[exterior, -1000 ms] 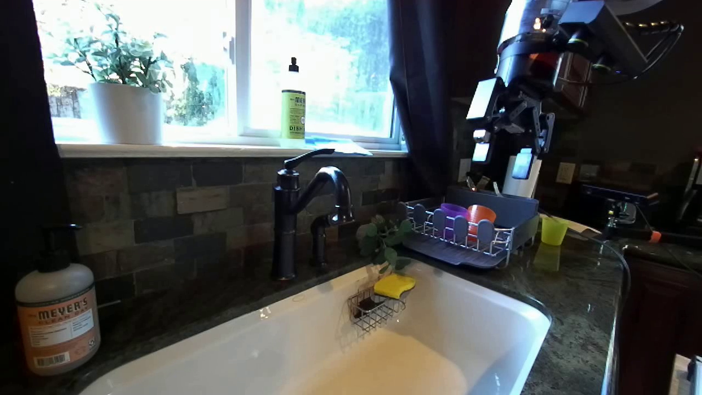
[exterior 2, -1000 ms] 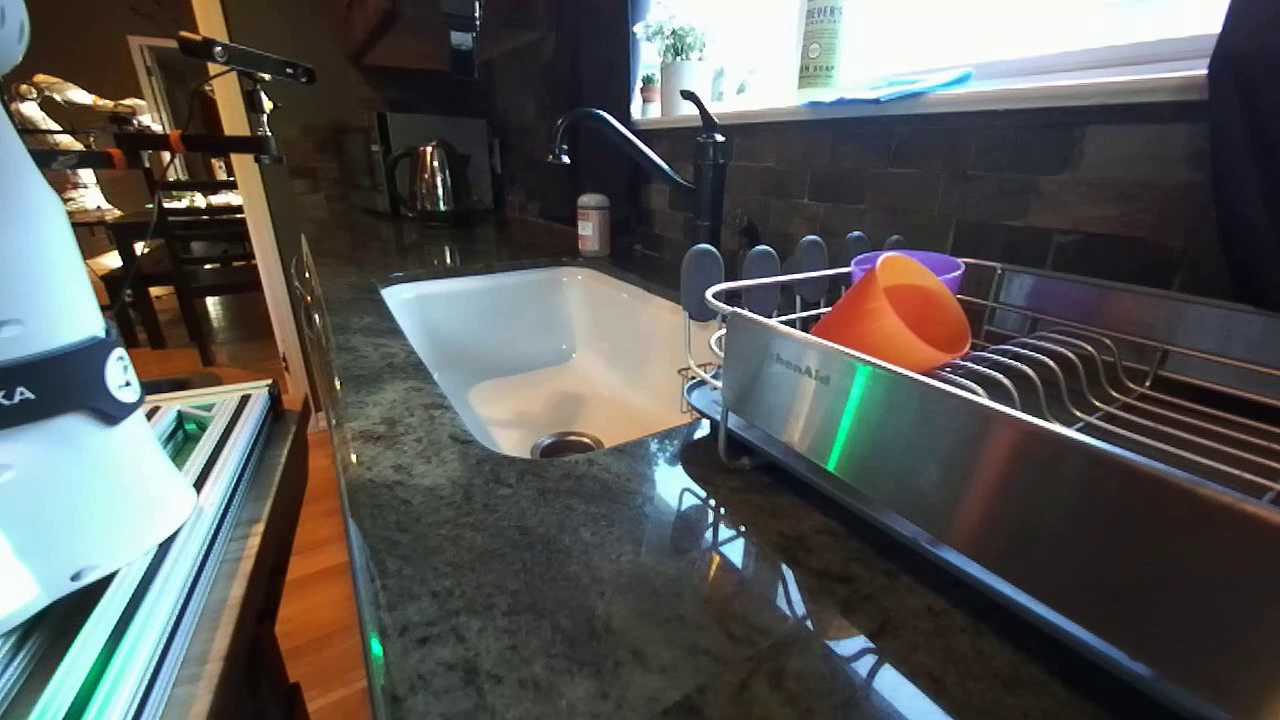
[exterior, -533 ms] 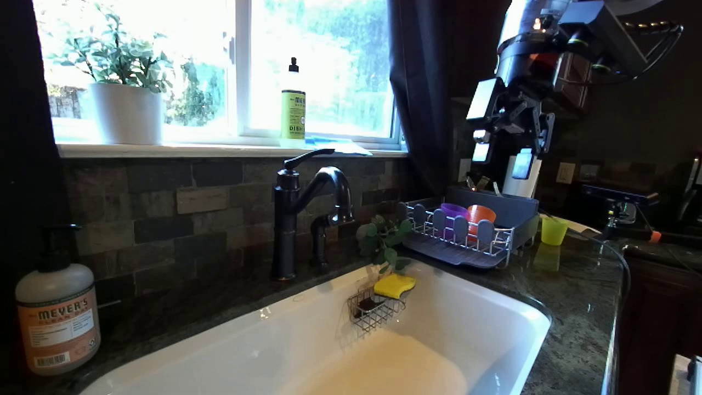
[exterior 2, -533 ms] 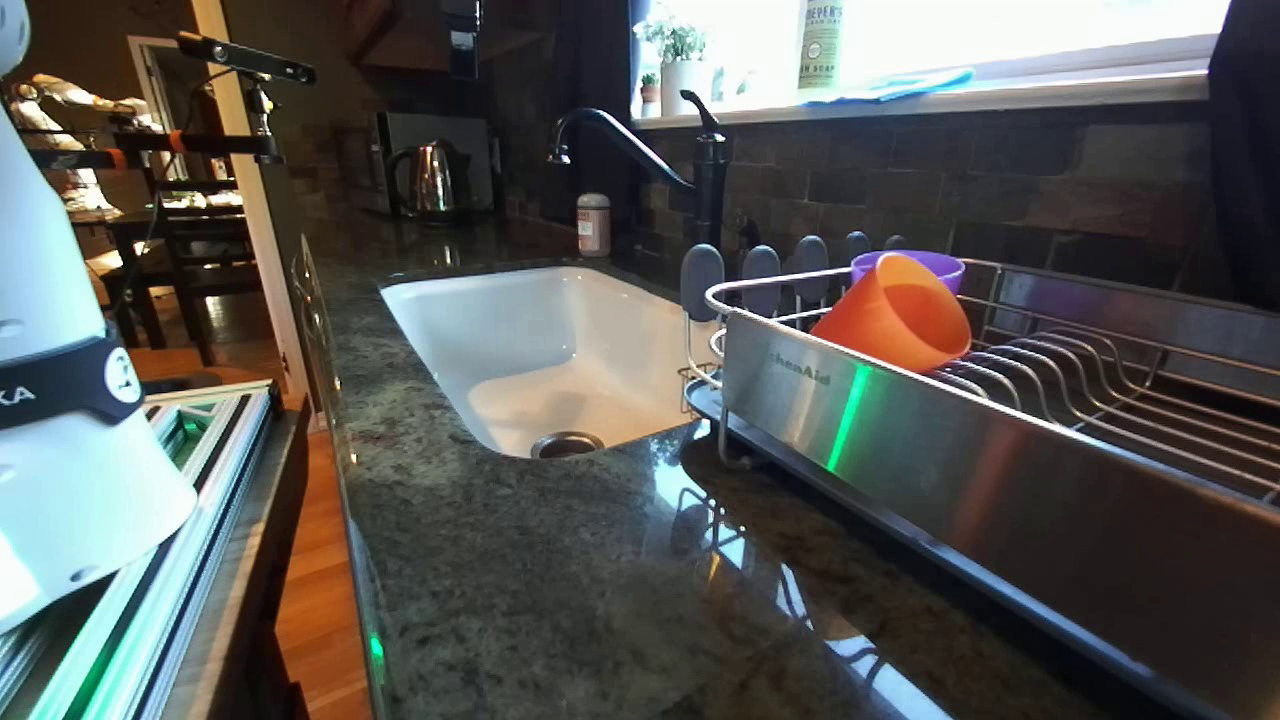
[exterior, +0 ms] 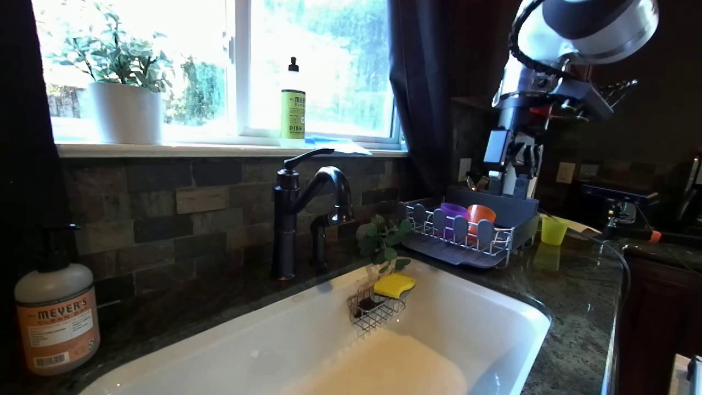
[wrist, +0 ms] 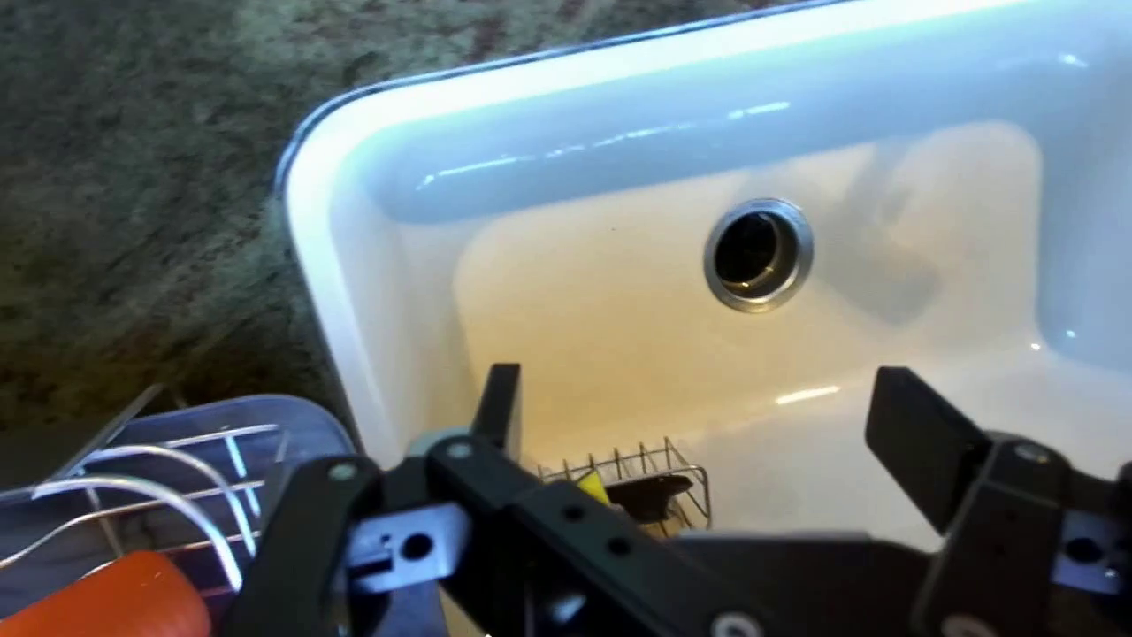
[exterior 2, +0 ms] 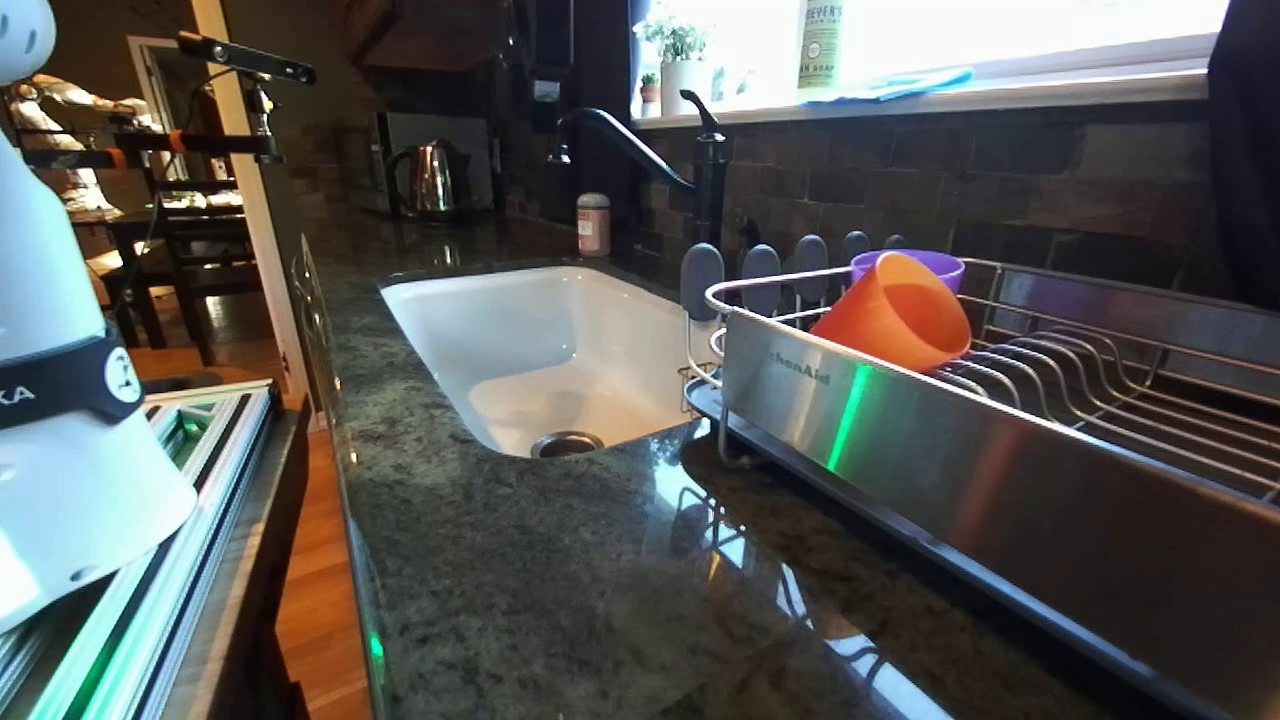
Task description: Move the toy plant to the sink
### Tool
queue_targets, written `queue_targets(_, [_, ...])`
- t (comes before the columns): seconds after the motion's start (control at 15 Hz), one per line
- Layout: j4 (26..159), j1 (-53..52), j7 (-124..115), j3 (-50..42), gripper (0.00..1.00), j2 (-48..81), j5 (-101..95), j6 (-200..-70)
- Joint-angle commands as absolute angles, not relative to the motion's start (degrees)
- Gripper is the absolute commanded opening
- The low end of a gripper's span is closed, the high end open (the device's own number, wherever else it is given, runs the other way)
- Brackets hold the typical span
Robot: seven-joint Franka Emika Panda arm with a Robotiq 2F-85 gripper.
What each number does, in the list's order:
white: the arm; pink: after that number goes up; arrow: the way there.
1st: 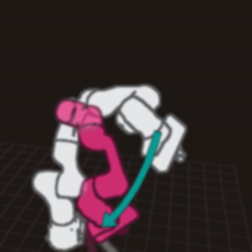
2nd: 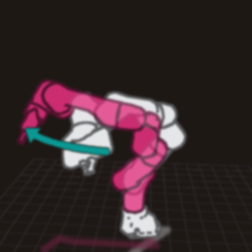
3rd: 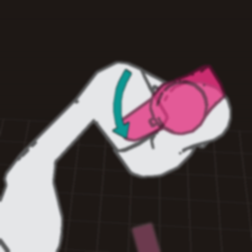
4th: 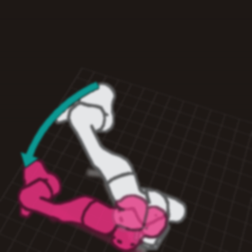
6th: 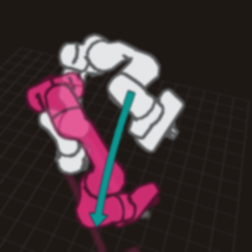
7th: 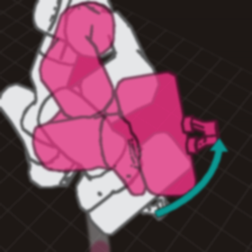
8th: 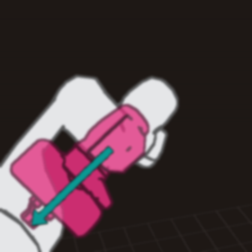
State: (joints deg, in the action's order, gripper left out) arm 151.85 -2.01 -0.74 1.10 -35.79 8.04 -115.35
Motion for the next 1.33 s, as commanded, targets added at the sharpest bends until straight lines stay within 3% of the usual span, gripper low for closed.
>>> queue_targets(0.0, [147.7, -0.4, 7.0, -0.1, 1.0, -27.2, -0.5, -117.9])
queue_targets(0.4, [146.1, -1.6, 10.3, 3.0, 1.0, -21.7, -11.8, -125.7])
queue_targets(0.8, [146.3, -2.0, 9.0, 2.3, 1.0, -22.2, -10.3, -124.8])
queue_targets(1.27, [144.8, -6.7, 24.1, 1.9, 1.0, -17.7, -12.2, -136.3])
